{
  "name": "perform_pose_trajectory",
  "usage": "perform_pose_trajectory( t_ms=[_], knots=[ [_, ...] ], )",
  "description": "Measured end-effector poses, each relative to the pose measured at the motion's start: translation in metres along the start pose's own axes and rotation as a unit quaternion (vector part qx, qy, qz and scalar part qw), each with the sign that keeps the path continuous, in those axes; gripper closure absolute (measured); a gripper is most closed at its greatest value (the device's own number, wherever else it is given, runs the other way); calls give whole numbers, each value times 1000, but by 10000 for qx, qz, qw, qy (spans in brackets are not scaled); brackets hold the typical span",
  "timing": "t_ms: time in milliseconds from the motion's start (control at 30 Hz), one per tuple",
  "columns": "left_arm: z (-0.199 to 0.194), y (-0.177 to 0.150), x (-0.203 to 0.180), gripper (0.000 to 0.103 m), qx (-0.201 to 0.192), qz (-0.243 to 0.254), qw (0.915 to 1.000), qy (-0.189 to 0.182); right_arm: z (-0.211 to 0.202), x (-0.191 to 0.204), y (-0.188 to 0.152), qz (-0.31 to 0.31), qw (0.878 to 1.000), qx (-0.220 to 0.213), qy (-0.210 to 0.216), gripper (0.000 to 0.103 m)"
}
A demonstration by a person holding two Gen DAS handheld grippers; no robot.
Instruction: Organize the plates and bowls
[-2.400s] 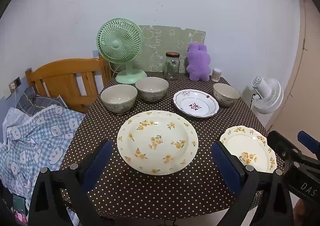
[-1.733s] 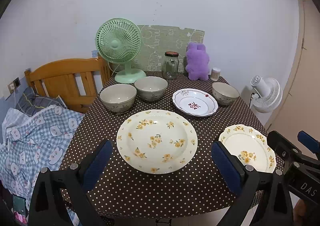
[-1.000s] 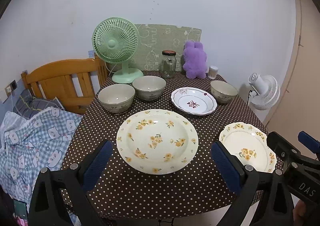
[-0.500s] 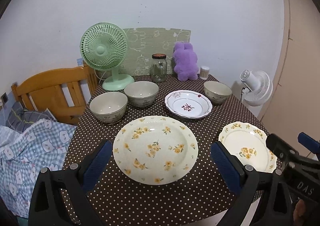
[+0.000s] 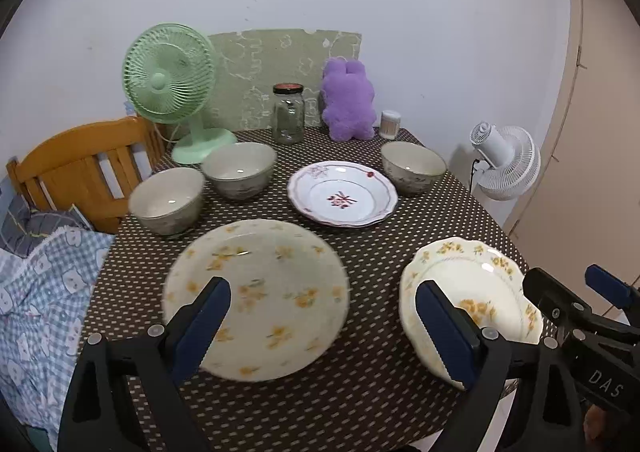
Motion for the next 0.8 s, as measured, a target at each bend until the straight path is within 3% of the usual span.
perform_pose_trajectory(
  t_ms=[367, 800],
  knots=[
    [53, 13, -60, 14, 395, -339, 9986, 48, 61, -58, 34, -224, 9990, 329, 188, 5],
    [108, -19, -96, 15, 1130, -586, 9915, 268, 136, -98, 11, -357, 9925, 1143, 260, 13]
  ],
)
Point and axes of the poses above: each gripper's, at about its wrist camera, not at the fingertips, and z roughly the way its jaws point, x to its left, y to its top, the point moved 5 cm from there along z, roughly the way its jaws point, and after that the axes turned 8 degrees about z, right-handed, at the moved point
